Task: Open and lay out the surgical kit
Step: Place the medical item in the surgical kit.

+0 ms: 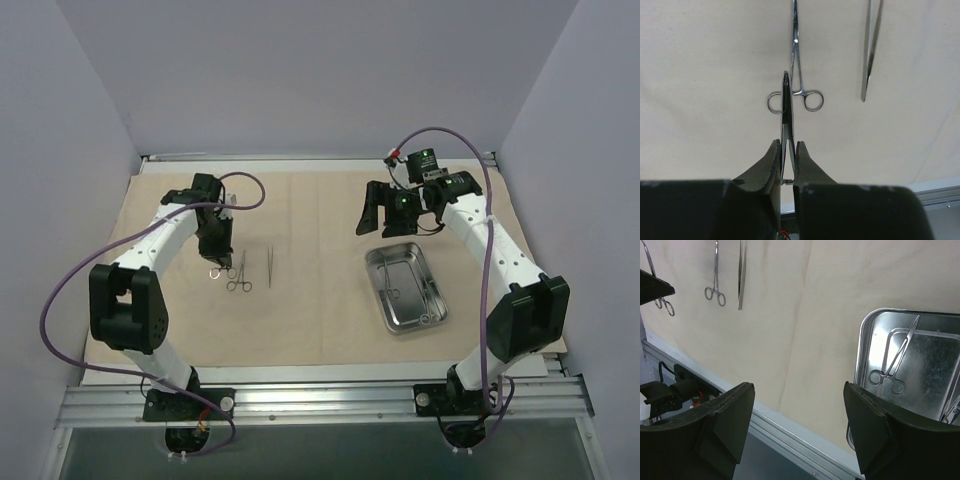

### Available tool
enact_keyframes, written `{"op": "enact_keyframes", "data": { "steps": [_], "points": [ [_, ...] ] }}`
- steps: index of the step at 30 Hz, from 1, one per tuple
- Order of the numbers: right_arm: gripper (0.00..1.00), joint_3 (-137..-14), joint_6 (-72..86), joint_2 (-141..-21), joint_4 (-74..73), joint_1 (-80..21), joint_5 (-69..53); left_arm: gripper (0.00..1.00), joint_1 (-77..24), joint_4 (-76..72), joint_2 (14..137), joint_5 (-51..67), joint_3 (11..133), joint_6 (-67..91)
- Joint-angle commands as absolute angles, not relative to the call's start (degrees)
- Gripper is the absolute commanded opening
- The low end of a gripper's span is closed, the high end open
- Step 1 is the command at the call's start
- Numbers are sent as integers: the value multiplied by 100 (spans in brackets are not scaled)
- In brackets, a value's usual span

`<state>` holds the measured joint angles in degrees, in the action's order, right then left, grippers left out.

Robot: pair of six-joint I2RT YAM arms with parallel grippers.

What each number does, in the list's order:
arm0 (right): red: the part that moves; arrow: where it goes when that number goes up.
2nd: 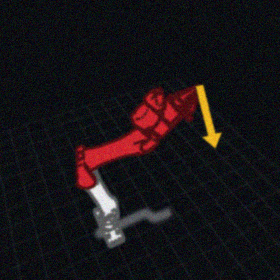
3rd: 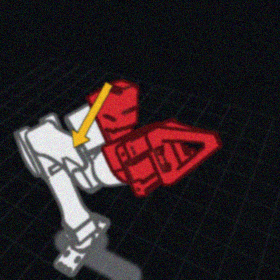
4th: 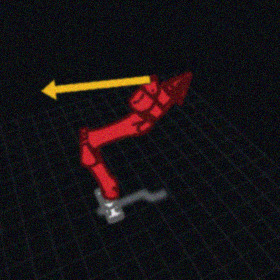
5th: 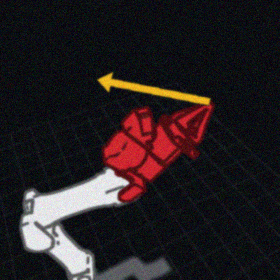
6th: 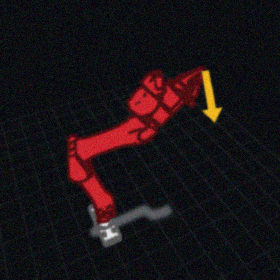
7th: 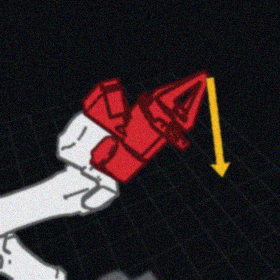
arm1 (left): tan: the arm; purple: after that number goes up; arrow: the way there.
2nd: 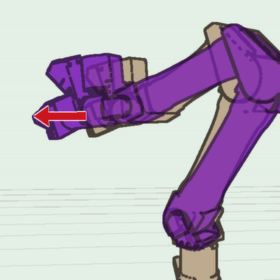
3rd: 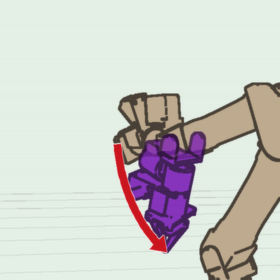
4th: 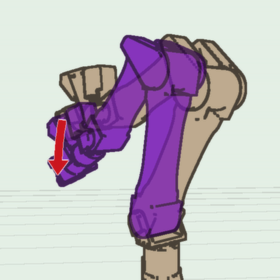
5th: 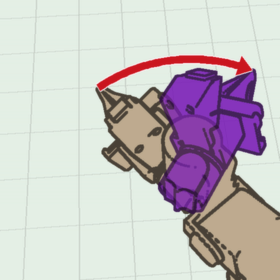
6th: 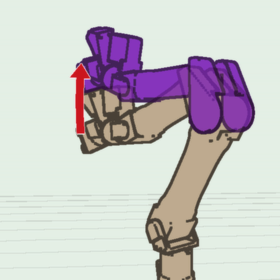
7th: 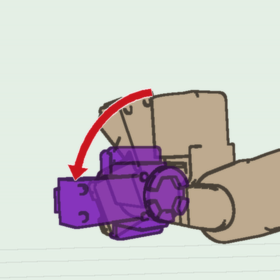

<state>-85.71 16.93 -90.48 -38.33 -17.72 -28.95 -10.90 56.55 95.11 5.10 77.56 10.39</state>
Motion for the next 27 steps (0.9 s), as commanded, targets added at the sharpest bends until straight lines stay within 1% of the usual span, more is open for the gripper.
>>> {"op": "enact_keyframes", "data": {
  "steps": [1, 5, 14, 26, 27],
  "points": [
    [73, -8517, 1731, -9114, -3806, -1793, -3015, 2, -941, 5511, 9799, 316, 7699, 765],
    [73, -8473, 1696, -9114, -3858, -1793, -2962, 2, -739, 5248, 10150, 299, 7655, 642],
    [73, -8394, 1661, -9105, -3920, -1784, -2874, 2, -642, 5089, 10669, 150, 7760, 466],
    [73, -8385, 1644, -9237, -3893, -1758, -2874, 2, -624, 5054, 11012, 53, 7831, 396],
    [73, -8393, 1644, -9255, -3885, -1758, -2883, 2, -624, 5054, 11030, -95, 7831, 387]
  ]
}}
